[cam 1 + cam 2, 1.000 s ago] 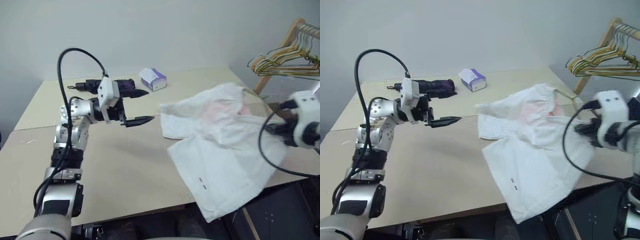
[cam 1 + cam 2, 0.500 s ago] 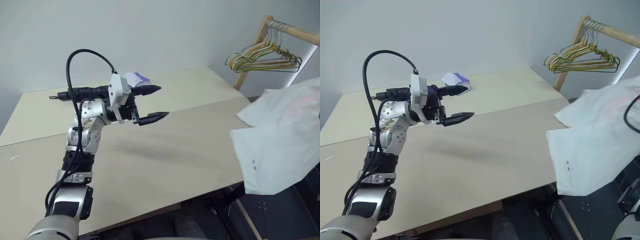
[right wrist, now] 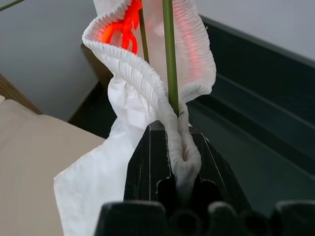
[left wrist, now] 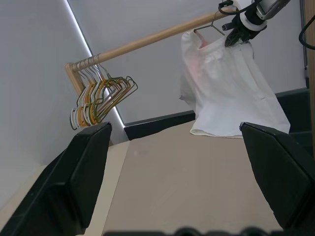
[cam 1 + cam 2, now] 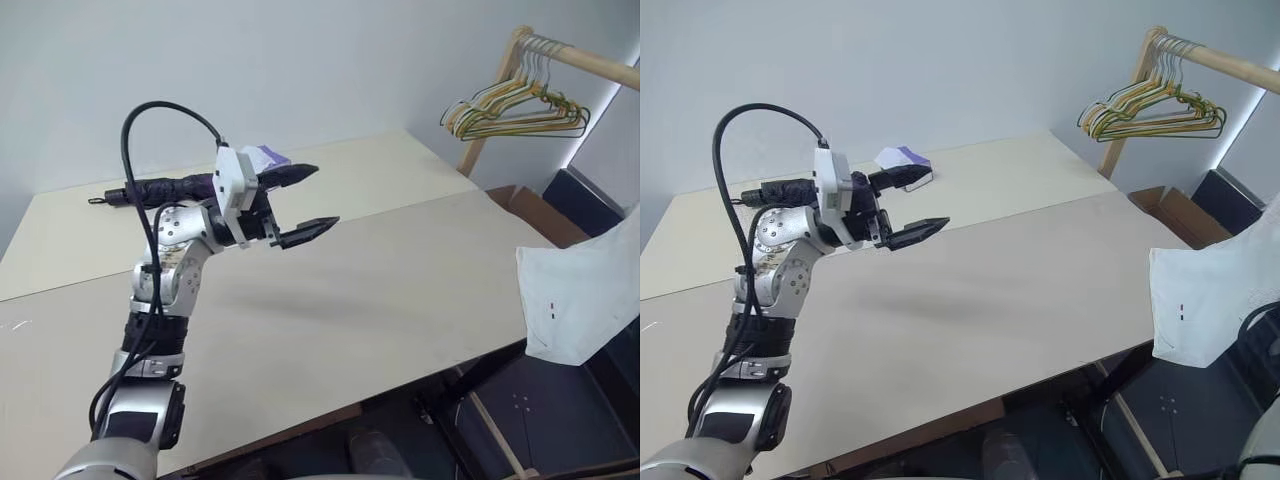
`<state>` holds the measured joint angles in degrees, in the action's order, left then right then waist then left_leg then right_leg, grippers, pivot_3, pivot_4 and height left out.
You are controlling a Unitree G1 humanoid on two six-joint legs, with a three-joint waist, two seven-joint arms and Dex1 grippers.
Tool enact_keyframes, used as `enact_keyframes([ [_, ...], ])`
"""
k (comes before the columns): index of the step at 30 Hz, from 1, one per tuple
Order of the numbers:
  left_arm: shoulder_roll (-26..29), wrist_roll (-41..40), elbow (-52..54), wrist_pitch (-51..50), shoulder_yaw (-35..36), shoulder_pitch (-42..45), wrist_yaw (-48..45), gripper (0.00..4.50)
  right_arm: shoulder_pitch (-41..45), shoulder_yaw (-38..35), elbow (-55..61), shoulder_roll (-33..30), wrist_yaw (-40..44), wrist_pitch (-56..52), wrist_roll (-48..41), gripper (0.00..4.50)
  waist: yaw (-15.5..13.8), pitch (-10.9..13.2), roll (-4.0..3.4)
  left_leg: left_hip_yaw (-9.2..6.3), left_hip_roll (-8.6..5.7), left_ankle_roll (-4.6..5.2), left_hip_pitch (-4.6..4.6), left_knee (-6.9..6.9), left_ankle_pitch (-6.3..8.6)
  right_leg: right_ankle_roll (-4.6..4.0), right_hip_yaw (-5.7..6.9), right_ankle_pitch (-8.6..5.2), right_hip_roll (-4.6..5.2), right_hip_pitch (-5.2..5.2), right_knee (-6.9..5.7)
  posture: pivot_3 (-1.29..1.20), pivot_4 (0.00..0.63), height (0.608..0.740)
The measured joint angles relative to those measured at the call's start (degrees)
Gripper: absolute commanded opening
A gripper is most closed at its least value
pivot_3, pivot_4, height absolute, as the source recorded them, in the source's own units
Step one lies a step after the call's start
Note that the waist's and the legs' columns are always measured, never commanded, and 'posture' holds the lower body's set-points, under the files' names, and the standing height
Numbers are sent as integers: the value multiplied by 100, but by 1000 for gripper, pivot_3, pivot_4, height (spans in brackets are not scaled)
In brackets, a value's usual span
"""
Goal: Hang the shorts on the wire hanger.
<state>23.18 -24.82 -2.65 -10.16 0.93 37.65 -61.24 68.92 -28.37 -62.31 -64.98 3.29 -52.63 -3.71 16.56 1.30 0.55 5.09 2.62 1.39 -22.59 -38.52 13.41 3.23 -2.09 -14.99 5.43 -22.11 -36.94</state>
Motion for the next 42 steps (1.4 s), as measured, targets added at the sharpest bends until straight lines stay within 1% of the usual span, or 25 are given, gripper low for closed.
enact_keyframes([
  [5, 39, -65, 194, -8, -1, -46, -48, 4500, 67, -281, -790, -146, -232, 384, -263, 22, -1, 3, 2, 13, -2, 0, 8, 19, 0, 4, -14, 3, 0, 1, 14, -237, 0, 740],
  [11, 53, -184, 285, -13, -7, -54, -103, 4500, -16, -605, -1137, -257, -398, 668, -655, 22, 3, 13, 1, 19, -4, -1, 33, 24, 0, 9, -29, 4, -3, 16, 18, -240, 0, 740],
  [13, 65, -189, 285, -13, -19, -54, -123, 4500, -29, -607, -1170, -282, -418, 720, -664, 22, 5, 13, 0, 20, -5, -1, 33, 25, 0, 34, -31, -9, -3, 16, 20, -240, 0, 740],
  [23, 118, -225, 290, -16, -39, -92, -125, 4500, -28, -465, -1251, -312, -362, 865, -665, 22, 3, 15, -3, 21, -6, -1, 33, 26, 0, 35, -33, -8, -3, 16, 21, -237, 0, 740],
  [25, 118, -225, 290, -16, -44, -95, -120, 4500, -28, -333, -1251, -317, -293, 896, -640, 750, 3, 16, -4, 21, -6, -1, 33, 26, 0, 36, -34, -8, -3, 16, 22, -237, 0, 740],
  [27, 118, -224, 290, -16, -50, -95, -117, 4500, -27, -215, -1250, -318, -243, 953, -605, 1298, 4, 16, -5, 21, -6, -1, 33, 26, 0, 36, -34, -8, -2, 16, 22, -237, 0, 740],
  [32, 119, -224, 298, -15, -63, -163, -103, 4500, 21, 43, -1247, -319, -219, 1038, -556, 3089, 4, 16, -4, 21, -6, -1, 33, 26, 0, 35, -34, -7, -3, 16, 22, -235, 0, 740],
  [35, 119, -225, 302, -15, -66, -172, -74, 4500, 37, 255, -1212, -320, -188, 1038, -466, 4024, 1, 16, -4, 21, -6, -1, 33, 26, 0, 36, -34, -7, -2, 16, 22, -238, 0, 740],
  [36, 118, -225, 303, -15, -66, -172, -70, 4500, 40, 293, -1201, -320, -177, 1038, -445, 4422, 1, 16, -4, 21, -6, -1, 32, 26, 0, 36, -34, -7, -2, 16, 23, -238, 0, 740],
  [39, 118, -227, 304, -14, -66, -172, -67, 4500, 45, 369, -1122, -320, -181, 1038, -418, 4466, 1, 17, -4, 21, -6, -1, 32, 26, 0, 35, -34, -6, -2, 16, 23, -236, 0, 740],
  [42, 115, -229, 315, -12, -66, -172, -67, 4500, 45, 659, -863, -320, -237, 1037, -231, 4466, 0, 17, -7, 22, -6, -1, 32, 26, 0, 36, -35, -7, -2, 15, 23, -238, 0, 740],
])
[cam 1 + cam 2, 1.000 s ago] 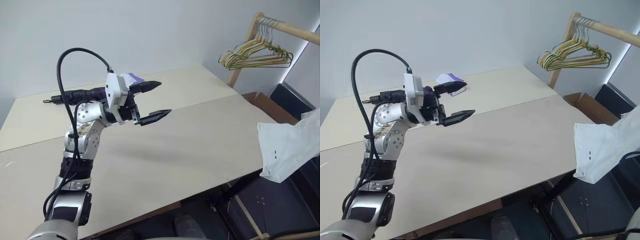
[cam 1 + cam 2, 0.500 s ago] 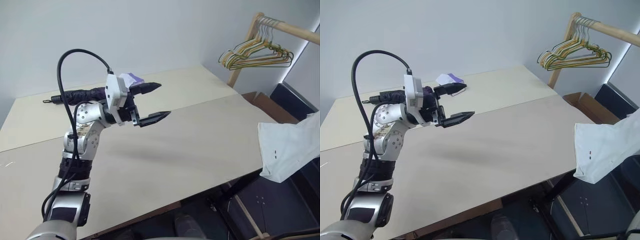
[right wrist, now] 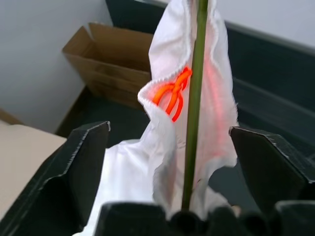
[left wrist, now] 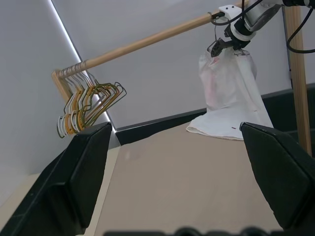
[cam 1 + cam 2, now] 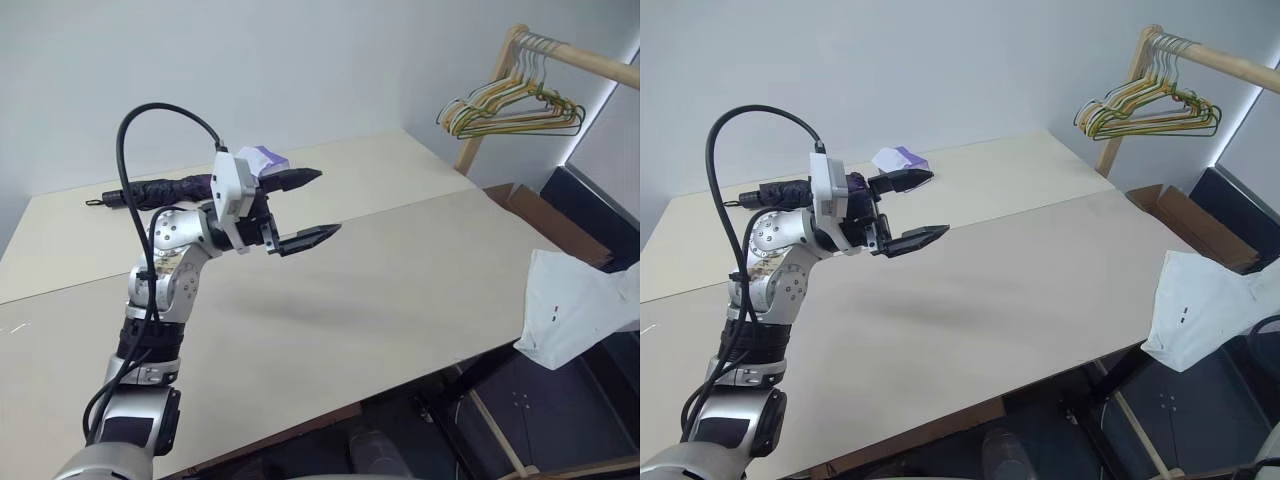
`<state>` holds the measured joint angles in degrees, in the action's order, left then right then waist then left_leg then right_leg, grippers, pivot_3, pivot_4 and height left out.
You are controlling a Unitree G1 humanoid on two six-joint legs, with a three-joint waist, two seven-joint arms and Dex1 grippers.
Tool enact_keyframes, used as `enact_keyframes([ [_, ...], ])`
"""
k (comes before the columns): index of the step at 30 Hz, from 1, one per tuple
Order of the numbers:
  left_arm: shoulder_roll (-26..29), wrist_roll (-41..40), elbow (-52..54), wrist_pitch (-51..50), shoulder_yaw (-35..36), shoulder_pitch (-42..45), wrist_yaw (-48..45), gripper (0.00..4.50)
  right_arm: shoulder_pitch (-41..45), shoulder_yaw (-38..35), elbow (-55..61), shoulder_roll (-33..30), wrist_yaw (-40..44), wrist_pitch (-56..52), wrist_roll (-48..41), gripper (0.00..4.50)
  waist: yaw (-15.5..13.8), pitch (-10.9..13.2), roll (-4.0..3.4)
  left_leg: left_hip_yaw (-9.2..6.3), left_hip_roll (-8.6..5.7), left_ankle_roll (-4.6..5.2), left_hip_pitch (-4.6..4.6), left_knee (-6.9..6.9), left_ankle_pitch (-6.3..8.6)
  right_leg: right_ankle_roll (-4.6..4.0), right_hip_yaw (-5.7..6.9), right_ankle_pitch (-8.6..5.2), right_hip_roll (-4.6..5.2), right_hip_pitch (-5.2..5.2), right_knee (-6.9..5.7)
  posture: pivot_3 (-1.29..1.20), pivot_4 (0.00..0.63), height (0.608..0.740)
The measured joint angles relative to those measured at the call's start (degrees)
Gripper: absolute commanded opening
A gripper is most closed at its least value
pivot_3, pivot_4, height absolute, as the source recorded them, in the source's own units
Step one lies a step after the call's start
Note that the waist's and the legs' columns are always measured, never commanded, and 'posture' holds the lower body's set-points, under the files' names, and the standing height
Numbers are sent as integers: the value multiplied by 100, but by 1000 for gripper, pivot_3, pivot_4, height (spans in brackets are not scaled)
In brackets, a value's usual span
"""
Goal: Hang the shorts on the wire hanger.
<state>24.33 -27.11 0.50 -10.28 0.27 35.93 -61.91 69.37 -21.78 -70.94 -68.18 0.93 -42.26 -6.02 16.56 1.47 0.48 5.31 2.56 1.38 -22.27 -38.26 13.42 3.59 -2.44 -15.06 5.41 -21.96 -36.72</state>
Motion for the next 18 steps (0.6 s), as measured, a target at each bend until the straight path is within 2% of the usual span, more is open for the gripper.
enact_keyframes([
  [4, -5, -15, 6, 0, 0, -2, -3, 4500, -119, 578, 1055, 163, -237, -410, 433, 4466, 10, -2, -9, 8, 3, 0, 3, 2, 0, 1, -10, 0, -2, -4, -3, -238, 0, 740],
  [6, -6, -31, 24, 0, 0, -2, -17, 4500, -429, 706, 2062, 371, -460, -899, 590, 4466, 7, -3, -10, 3, 5, 0, 4, 2, 0, 4, -14, 1, -8, -5, -3, -237, 0, 740],
  [14, -7, -233, 89, -1, 14, -13, -54, 4500, -1646, 758, 5349, 1115, -1004, -2568, 1091, 4466, -154, -5, -15, 5, 3, 0, -4, 0, -1, 10, -18, 6, -6, -14, -6, -232, 0, 740],
  [18, -4, -280, 94, -1, 58, -23, -56, 4500, -1693, 939, 6544, 1502, -1349, -2998, 1572, 4466, -186, -5, -16, 5, 4, 0, -4, 0, -1, 13, -18, 5, -6, -17, -6, -229, 0, 740],
])
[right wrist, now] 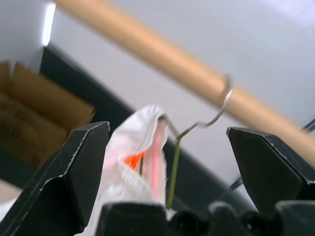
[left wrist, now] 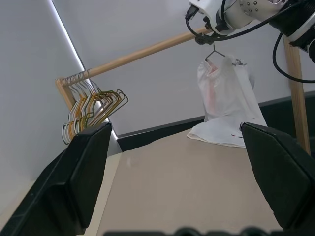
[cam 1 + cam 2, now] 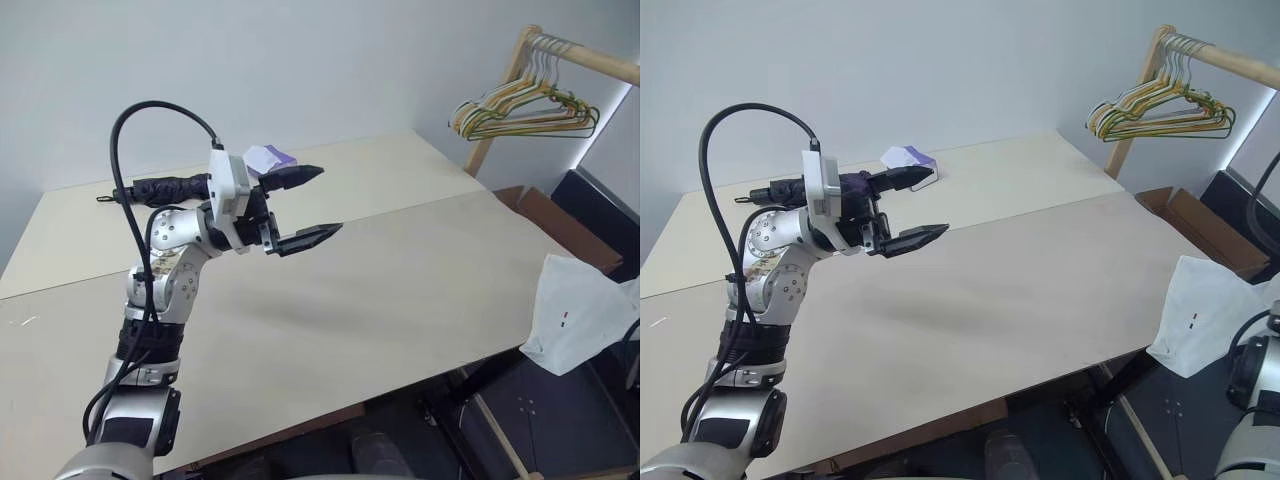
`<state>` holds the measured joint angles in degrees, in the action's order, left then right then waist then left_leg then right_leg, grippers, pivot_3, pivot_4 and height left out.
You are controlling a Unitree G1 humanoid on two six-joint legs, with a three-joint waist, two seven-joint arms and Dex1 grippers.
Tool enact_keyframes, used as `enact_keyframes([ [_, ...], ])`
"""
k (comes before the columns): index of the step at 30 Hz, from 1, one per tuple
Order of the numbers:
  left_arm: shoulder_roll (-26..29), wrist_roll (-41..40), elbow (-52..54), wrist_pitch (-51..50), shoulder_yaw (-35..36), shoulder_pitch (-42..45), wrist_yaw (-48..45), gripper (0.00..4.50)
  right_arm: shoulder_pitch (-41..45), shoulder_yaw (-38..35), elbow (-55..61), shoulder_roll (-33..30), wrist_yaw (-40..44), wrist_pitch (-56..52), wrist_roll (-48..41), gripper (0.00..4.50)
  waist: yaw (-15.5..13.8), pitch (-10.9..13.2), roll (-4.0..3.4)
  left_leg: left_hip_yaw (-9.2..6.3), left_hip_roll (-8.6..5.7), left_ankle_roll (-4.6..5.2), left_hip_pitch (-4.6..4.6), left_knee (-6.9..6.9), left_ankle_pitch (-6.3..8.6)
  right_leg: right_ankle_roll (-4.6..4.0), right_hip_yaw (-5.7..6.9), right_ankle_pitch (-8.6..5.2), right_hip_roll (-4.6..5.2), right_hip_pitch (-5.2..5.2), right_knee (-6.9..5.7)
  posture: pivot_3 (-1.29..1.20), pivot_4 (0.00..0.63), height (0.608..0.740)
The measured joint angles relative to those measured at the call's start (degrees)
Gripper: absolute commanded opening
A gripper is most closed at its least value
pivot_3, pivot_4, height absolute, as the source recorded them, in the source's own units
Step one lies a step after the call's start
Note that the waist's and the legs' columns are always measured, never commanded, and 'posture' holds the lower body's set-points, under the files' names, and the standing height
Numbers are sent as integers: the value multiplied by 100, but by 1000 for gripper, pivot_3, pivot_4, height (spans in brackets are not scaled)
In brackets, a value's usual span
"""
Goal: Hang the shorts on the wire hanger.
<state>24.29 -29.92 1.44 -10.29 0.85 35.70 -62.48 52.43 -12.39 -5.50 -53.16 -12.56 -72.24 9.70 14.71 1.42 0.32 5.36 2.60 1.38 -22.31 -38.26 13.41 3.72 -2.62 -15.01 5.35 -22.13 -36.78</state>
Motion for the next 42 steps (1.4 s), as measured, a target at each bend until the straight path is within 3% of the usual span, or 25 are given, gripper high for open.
enact_keyframes([
  [9, 13, -197, 127, 2, 49, -144, -41, 4500, -92, 936, 1354, 1341, -196, -56, 607, 4466, 32, -1, 3, -1, 1, 0, -1, -1, 0, -9, 0, 9, -3, 0, -1, -189, 0, 740],
  [16, 287, -170, 261, -8, 289, -519, 226, 4500, -608, 2086, 1350, 1869, 691, 658, 536, 4466, -63, 6, 14, -8, 0, 1, -7, 0, 0, -23, 6, 19, -5, -3, 3, -113, 0, 740],
  [20, 443, -152, 465, -139, 405, -800, 545, 4500, -835, 2258, 1356, 2230, 1220, 1218, 289, 4466, -245, 16, 29, -9, 1, 1, -7, -1, 0, -23, 9, 19, -5, -4, 2, -38, 0, 740],
  [31, 992, 52, 950, -517, 771, -2084, 1235, 4500, -1820, 2331, 1207, 1671, 3727, 2815, -660, 4466, -1116, 33, 64, 2, 4, 0, -15, 0, 1, -37, 27, 22, -5, -15, 8, 101, 0, 740],
  [38, 975, 180, 1130, -500, 791, -2664, 1451, 4500, -2250, 2682, 1218, 1567, 4418, 3809, -615, 4466, -1470, 41, 80, 37, 9, -3, -20, 0, -1, -49, 37, 27, -6, -22, 10, 143, 0, 740],
  [42, 967, 276, 1125, -486, 792, -2761, 1488, 4500, -2450, 2804, 1219, 1652, 4407, 4238, -393, 4466, -1579, 45, 87, 53, 11, -6, -31, -1, -3, -56, 42, 30, -5, -33, 9, 148, 0, 740],
])
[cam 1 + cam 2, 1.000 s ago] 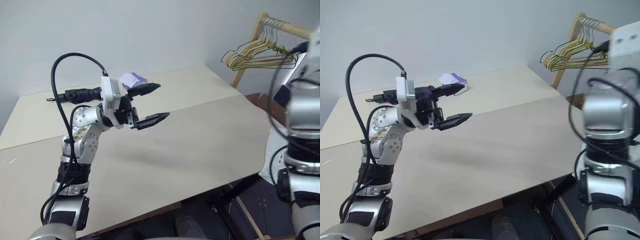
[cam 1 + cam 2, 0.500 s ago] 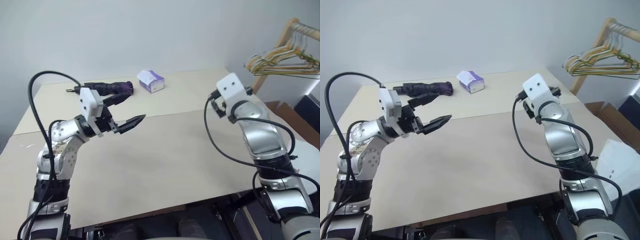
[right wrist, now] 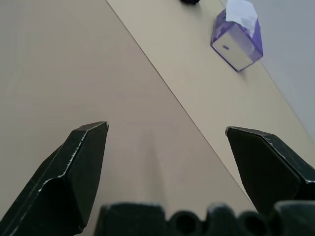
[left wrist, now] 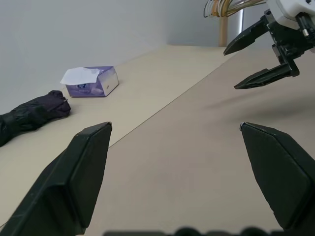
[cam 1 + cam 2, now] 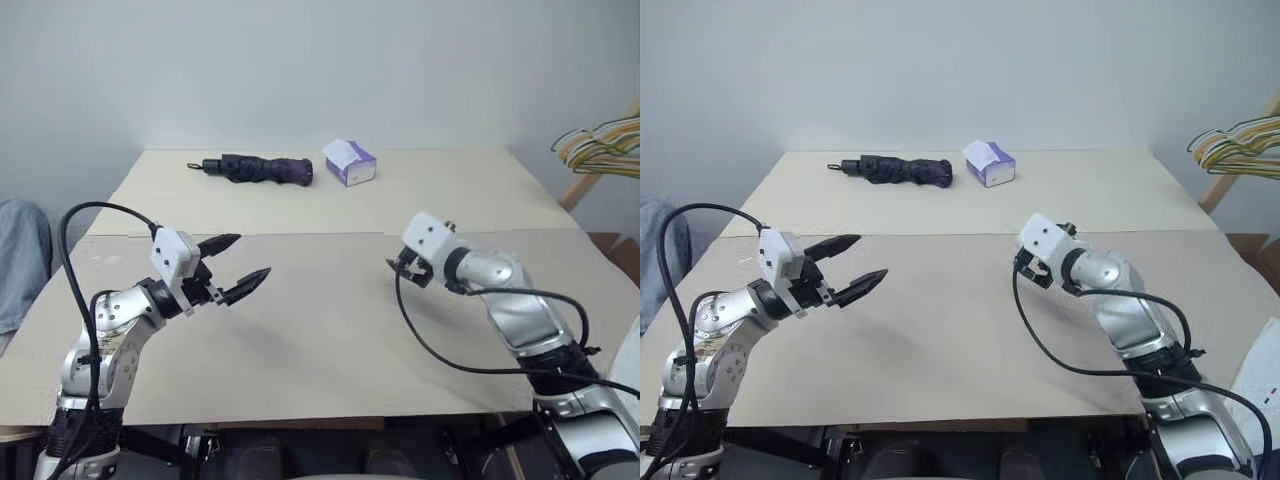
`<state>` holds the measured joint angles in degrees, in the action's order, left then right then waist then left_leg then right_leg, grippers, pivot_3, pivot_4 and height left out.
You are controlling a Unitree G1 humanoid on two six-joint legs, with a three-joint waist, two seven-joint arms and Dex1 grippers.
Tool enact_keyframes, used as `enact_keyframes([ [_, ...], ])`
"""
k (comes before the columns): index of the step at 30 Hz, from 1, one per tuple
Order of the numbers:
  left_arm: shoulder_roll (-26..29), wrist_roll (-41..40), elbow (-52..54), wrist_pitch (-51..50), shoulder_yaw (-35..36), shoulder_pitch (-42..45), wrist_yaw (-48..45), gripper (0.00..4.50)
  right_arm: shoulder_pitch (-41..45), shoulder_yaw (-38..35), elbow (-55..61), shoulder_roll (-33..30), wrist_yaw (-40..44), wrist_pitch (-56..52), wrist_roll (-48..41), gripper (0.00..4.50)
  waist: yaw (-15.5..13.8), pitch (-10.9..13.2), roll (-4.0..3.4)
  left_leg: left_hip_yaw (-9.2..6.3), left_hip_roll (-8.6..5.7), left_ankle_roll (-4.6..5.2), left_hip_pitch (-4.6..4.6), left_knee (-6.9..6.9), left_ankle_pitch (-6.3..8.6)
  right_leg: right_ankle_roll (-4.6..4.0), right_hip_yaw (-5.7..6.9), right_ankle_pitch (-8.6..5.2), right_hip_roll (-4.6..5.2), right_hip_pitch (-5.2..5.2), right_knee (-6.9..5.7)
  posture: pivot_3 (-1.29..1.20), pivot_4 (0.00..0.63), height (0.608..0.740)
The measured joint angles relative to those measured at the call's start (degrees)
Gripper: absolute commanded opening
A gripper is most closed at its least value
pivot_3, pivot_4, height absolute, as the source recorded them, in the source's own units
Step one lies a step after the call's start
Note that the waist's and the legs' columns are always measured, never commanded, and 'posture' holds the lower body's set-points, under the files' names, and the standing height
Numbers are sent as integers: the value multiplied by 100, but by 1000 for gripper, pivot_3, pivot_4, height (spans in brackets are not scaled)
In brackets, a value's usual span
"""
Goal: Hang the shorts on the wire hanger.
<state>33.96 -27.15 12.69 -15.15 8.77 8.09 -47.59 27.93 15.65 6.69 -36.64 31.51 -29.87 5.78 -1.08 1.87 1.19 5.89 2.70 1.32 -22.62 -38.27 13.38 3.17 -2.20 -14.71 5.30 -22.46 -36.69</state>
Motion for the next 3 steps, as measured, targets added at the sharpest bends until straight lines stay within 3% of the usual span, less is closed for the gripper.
enact_keyframes([
  [3, -13, 32, -3, 14, -2, -2, 4, 4500, 0, 4, 0, 83, -17, 17, 94, 4466, -46, -1, 3, 1, 2, -1, -11, 0, -1, -3, 1, 2, -2, -11, 0, 149, 0, 740],
])
